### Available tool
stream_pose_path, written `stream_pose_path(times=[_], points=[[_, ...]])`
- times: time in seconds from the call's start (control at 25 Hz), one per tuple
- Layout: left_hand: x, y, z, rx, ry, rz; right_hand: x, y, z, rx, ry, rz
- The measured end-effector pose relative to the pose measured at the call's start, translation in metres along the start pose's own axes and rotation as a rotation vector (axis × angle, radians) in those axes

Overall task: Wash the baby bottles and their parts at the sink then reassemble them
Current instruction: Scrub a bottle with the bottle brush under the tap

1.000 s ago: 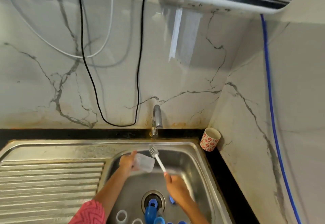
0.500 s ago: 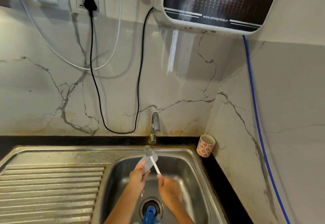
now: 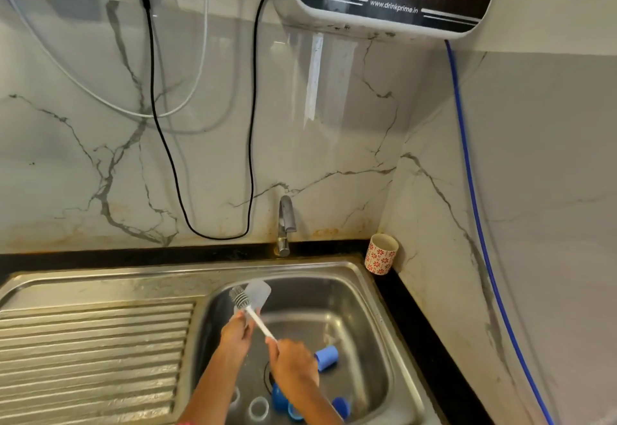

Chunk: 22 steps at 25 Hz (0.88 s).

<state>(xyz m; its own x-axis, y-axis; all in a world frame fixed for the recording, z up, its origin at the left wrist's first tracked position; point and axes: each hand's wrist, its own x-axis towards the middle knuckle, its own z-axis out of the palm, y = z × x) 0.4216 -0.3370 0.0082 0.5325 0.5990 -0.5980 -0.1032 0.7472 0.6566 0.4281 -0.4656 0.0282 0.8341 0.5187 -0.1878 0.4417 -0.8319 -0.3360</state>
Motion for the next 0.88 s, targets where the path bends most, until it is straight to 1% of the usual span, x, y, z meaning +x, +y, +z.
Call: stream_pose_path(times=[0.12, 0.16, 0.24, 0.36, 0.4, 0.48, 0.52, 0.56, 0.68, 0.8, 0.88], points=[[-0.007, -0.004, 0.002, -0.033, -0.077, -0.058, 0.01, 0.01, -0.013, 0.064, 0.012, 0.075], [-0.01, -0.004, 0.001, -0.026, -0.077, -0.066, 0.012, 0.012, -0.016, 0.089, 0.023, 0.093], [-0.007, -0.004, 0.001, 0.001, -0.044, -0.049, 0.008, 0.007, -0.015, 0.066, 0.036, 0.069], [-0.002, -0.002, -0.001, 0.151, -0.044, 0.014, 0.0, 0.005, -0.009, 0.056, 0.031, 0.085], [-0.001, -0.003, -0.001, 0.24, -0.003, 0.056, 0.001, 0.01, -0.013, 0.101, 0.051, 0.106], [-0.001, -0.003, -0.003, 0.506, 0.138, 0.261, 0.004, 0.018, -0.022, 0.236, 0.078, 0.142], [-0.001, 0.0, -0.003, 0.63, 0.172, 0.38, 0.004, 0.017, -0.025, 0.279, 0.09, 0.14], [0.0, 0.003, -0.003, 0.714, 0.165, 0.487, 0.003, 0.014, -0.027, 0.282, 0.087, 0.119], [0.004, 0.02, -0.004, 0.868, 0.051, 0.702, -0.003, 0.004, -0.02, 0.237, 0.033, 0.096], [0.001, 0.041, 0.003, 1.149, -0.04, 0.884, -0.002, 0.015, -0.013, 0.3, 0.022, 0.118], [-0.004, 0.057, 0.014, 1.319, -0.093, 0.954, -0.001, 0.023, -0.012, 0.335, 0.019, 0.138]])
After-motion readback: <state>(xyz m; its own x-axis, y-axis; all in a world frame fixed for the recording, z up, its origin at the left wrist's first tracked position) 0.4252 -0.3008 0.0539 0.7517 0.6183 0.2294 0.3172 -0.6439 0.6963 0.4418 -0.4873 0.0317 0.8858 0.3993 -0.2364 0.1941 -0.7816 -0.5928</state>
